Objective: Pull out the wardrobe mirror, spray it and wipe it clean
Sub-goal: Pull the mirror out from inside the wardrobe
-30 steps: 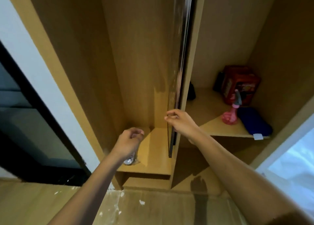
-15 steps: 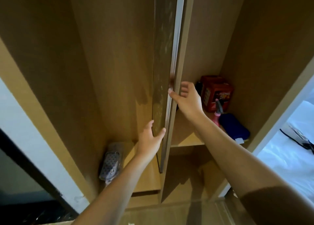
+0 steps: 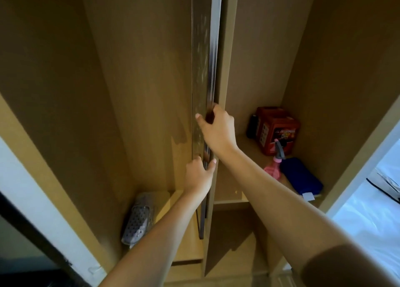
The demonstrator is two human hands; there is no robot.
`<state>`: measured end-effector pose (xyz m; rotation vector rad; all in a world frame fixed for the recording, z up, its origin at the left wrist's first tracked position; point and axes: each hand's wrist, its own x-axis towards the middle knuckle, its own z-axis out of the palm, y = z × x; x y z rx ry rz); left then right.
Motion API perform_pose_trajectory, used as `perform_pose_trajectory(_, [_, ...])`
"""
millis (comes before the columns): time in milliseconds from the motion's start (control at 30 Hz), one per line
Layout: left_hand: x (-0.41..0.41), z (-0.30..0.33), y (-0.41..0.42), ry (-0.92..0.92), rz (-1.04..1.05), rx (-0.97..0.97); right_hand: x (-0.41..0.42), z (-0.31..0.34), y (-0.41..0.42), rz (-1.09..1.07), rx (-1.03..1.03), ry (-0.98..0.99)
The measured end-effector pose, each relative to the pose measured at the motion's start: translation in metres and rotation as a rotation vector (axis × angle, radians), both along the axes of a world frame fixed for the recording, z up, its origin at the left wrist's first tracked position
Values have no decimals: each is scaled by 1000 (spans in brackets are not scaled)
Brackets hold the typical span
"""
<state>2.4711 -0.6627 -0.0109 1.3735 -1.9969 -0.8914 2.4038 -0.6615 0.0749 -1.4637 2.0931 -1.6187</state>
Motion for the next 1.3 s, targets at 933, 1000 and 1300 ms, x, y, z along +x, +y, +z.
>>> perform_pose_trajectory(933, [9,0,61,-117,95,-135,20,-4,51,35,-14,32])
perform_pose_trajectory(1000, [12,-2,69,-113,102,-153,22,-5,60,44,-24,41])
perform_pose_trajectory(1300, [29,-5,96,-100,82,-143,35,-9,87,30,-23,68])
